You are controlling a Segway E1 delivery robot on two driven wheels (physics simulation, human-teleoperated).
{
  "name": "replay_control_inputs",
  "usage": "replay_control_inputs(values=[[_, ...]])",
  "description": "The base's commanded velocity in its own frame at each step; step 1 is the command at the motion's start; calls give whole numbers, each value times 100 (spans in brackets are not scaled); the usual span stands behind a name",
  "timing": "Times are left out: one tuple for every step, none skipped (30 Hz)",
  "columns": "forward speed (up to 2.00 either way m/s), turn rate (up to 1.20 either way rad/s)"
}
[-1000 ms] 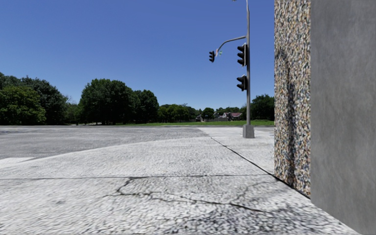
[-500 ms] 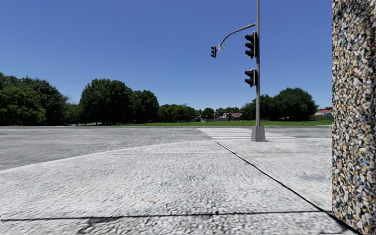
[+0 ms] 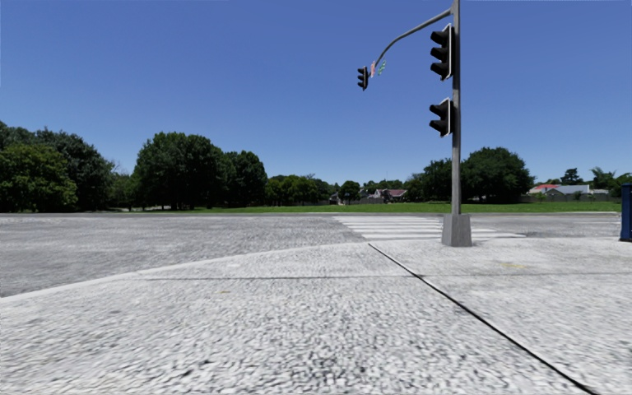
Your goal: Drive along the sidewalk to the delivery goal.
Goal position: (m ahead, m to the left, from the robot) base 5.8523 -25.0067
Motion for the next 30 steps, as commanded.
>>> replay_control_inputs(values=[[200, -48], [200, -73], [200, -87], [200, -87], [200, -95], [200, -102], [200, -112], [200, -120], [200, -120], [200, -120], [200, -120], [200, -120], [200, -120], [200, -120], [200, -120], [200, -120], [200, -120], [200, -120], [200, -120], [200, -120], [200, -120], [200, -120], [200, -120], [200, -120], [200, -120], [200, -120], [200, -120], [200, -120], [200, -120], [200, -120]])
